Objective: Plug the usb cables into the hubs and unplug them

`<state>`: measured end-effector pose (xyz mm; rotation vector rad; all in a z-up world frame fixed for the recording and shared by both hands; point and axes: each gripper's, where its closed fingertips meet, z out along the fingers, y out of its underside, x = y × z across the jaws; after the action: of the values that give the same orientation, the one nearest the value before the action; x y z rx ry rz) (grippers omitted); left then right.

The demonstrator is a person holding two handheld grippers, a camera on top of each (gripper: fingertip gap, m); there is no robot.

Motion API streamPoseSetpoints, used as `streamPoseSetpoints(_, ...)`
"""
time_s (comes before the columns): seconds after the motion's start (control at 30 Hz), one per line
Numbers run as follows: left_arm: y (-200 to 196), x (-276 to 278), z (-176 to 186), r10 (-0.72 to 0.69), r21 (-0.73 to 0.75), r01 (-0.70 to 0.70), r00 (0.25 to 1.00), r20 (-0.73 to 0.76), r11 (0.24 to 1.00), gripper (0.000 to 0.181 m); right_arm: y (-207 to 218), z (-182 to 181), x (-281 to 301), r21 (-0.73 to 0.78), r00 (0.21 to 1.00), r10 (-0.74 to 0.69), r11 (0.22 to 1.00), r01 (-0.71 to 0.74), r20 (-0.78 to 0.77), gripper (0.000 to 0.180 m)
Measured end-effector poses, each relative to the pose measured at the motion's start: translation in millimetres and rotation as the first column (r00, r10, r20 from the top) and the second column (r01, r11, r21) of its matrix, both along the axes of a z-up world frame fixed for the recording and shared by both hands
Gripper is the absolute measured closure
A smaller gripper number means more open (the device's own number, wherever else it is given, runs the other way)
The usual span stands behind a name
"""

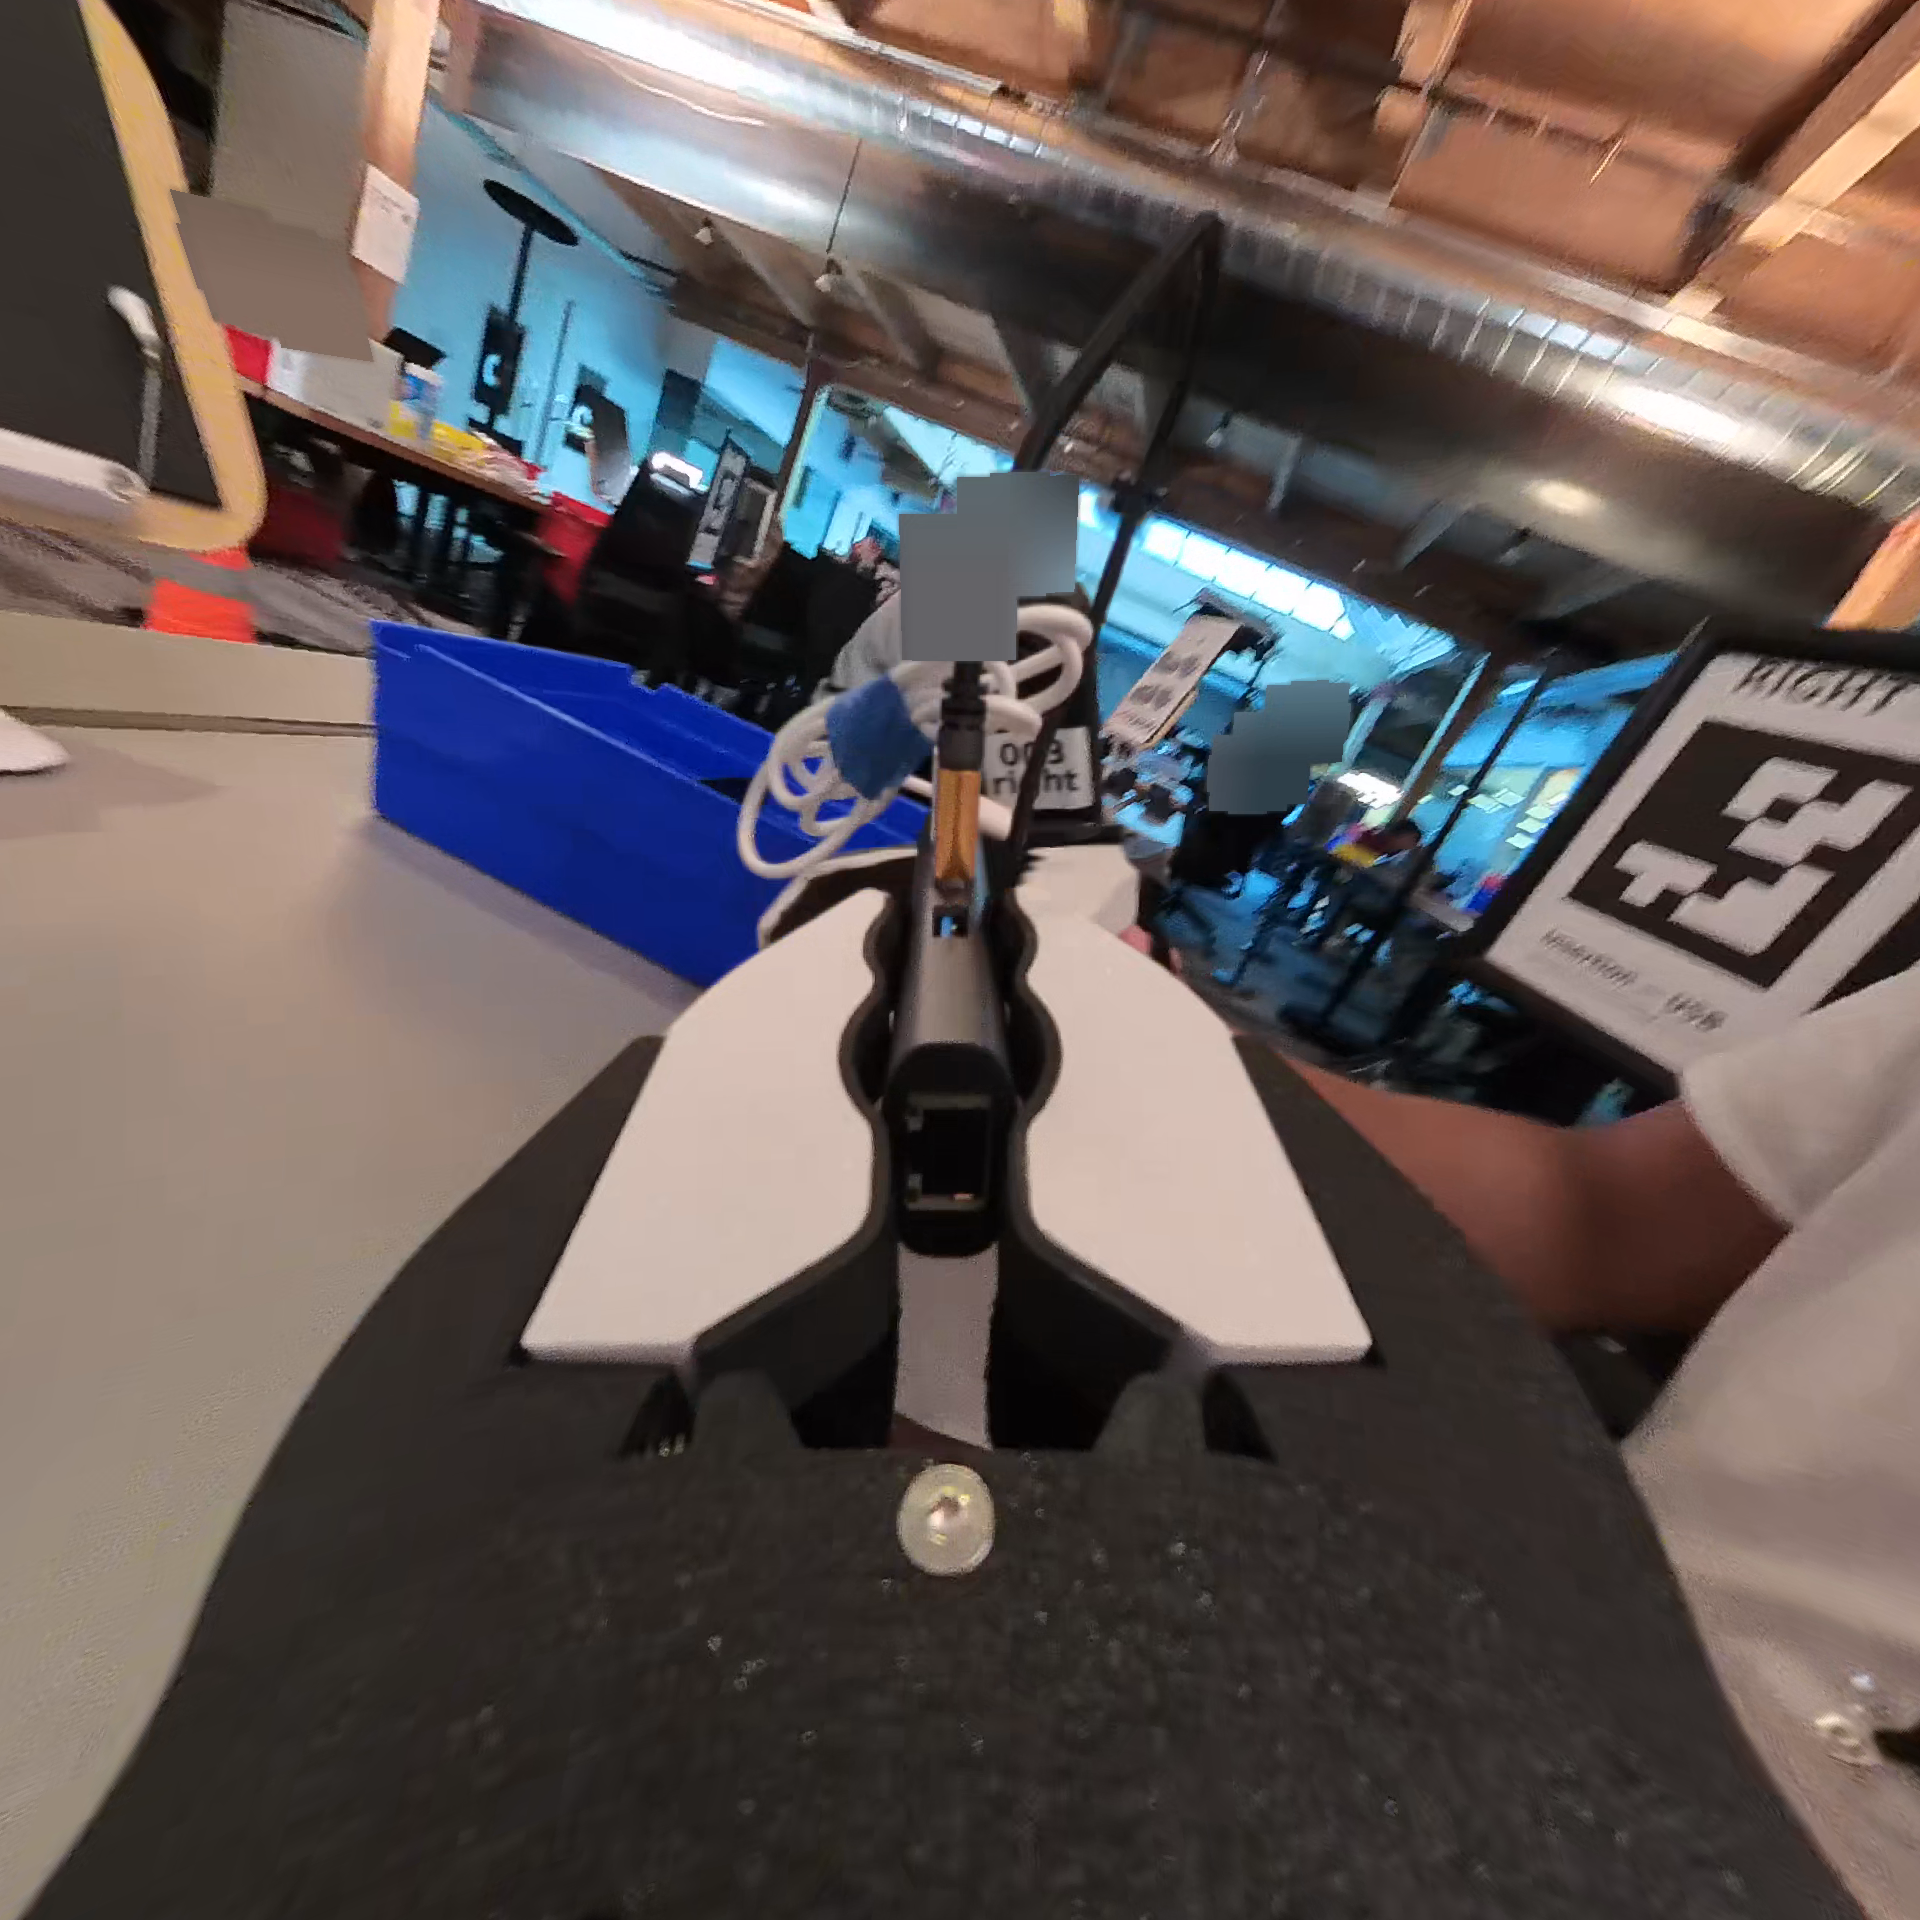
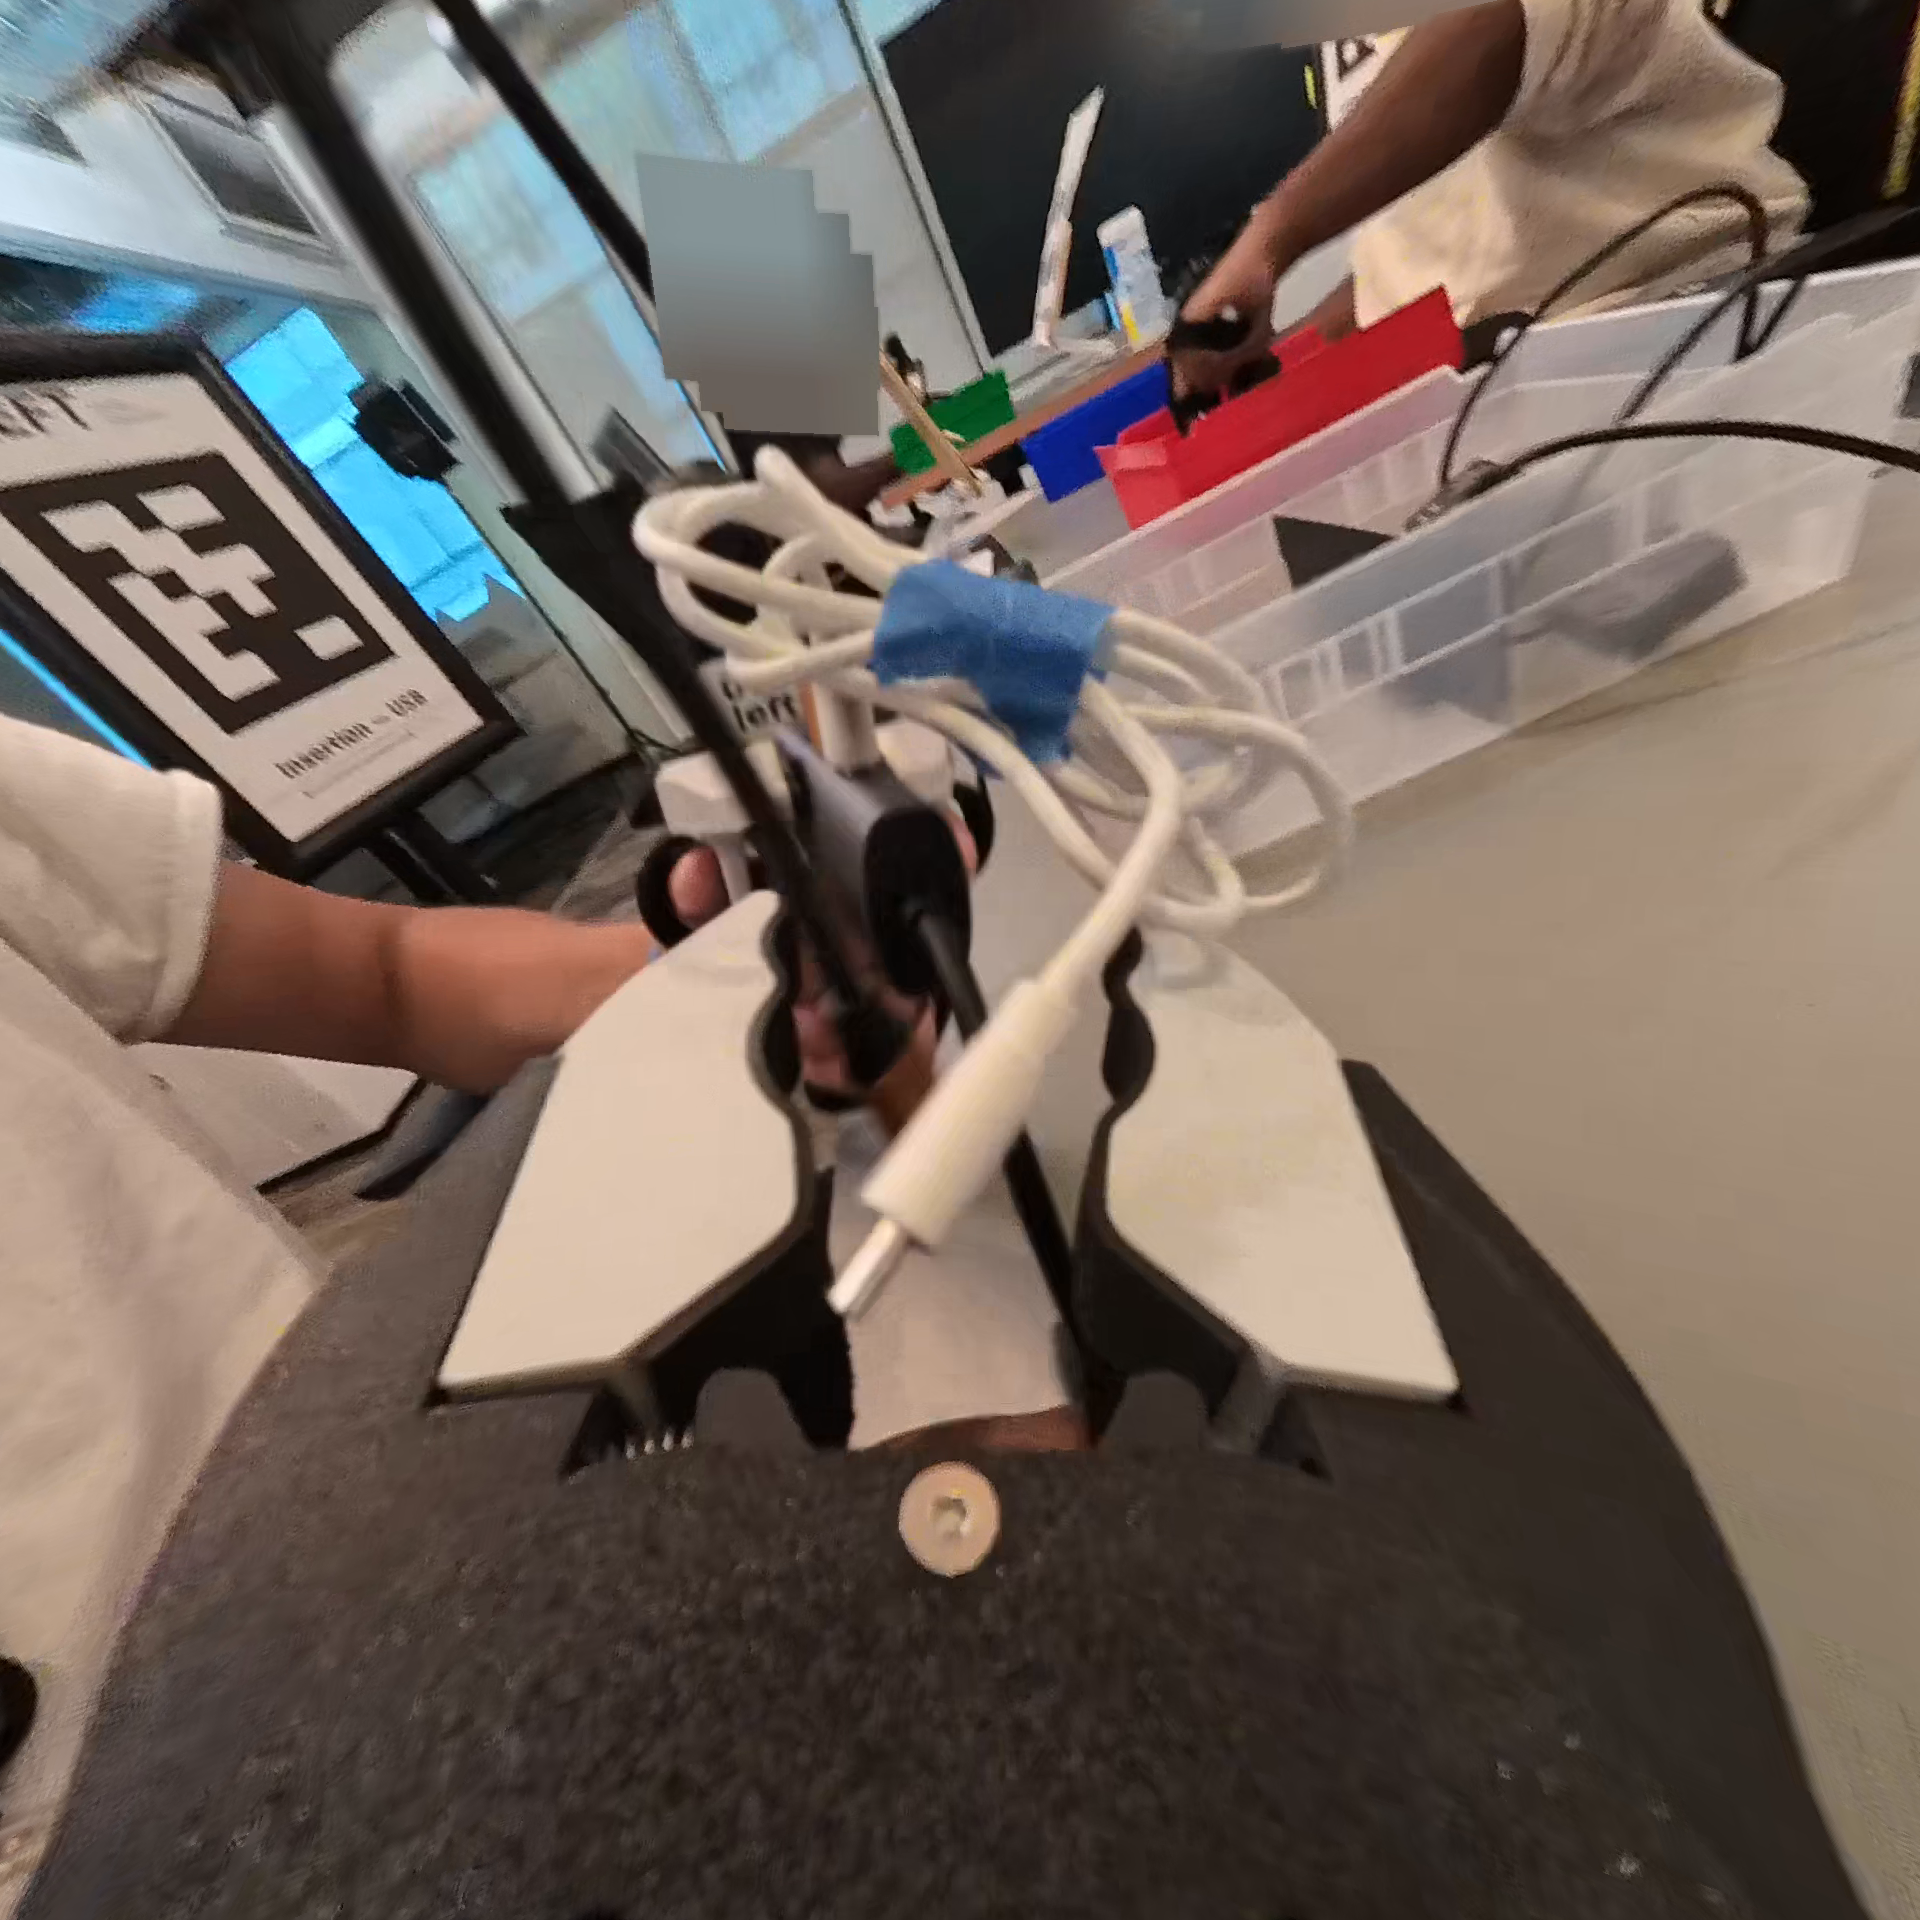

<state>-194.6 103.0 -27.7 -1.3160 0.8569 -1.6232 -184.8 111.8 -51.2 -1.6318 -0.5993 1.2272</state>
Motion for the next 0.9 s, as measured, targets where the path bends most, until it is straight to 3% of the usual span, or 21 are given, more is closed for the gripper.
streamPoseSetpoints(0.07,-1.7,3.0,1.0,-0.019,-0.044,0.020,0.999,0.027,0.999,0.164,-10.2,8.9,-5.4,0.007,0.995,0.086,0.996,-0.086,-0.041,0.159)
streamPoseSetpoints(0.27,-2.9,2.3,-1.2,-0.062,-0.048,0.064,0.998,0.029,0.997,0.157,-17.9,11.0,-2.2,-0.001,0.994,0.108,0.994,-0.108,0.018,0.162)
streamPoseSetpoints(0.37,9.6,-4.5,-6.2,0.010,-0.016,-0.010,1.000,-0.018,1.000,0.139,-4.1,29.1,23.0,0.064,0.994,0.010,0.998,-0.017,0.108,0.163)
streamPoseSetpoints(0.5,7.5,-12.5,-16.4,0.054,0.075,-0.047,0.994,-0.097,0.996,0.154,31.3,83.5,95.4,0.197,0.955,-0.185,0.970,0.140,0.232,0.163)
streamPoseSetpoints(0.57,3.6,-14.7,-13.5,0.051,0.077,-0.044,0.995,-0.089,0.996,0.158,54.9,108.1,148.0,0.280,0.892,-0.310,0.934,0.221,0.330,0.162)
streamPoseSetpoints(0.67,1.3,-14.2,-17.1,0.039,0.083,-0.030,0.994,-0.101,0.996,0.161,89.8,133.3,228.0,0.324,0.847,-0.414,0.894,0.309,0.334,0.163)
streamPoseSetpoints(0.73,2.0,-12.5,-21.6,0.033,0.090,-0.022,0.992,-0.123,0.996,0.162,115.3,123.5,277.0,0.271,0.833,-0.449,0.887,0.373,0.323,0.162)
streamPoseSetpoints(0.9,-2.2,-8.0,-28.1,0.023,0.118,-0.004,0.987,-0.161,0.993,0.162,158.9,40.5,343.4,-0.027,0.860,-0.432,0.890,0.455,0.271,0.162)
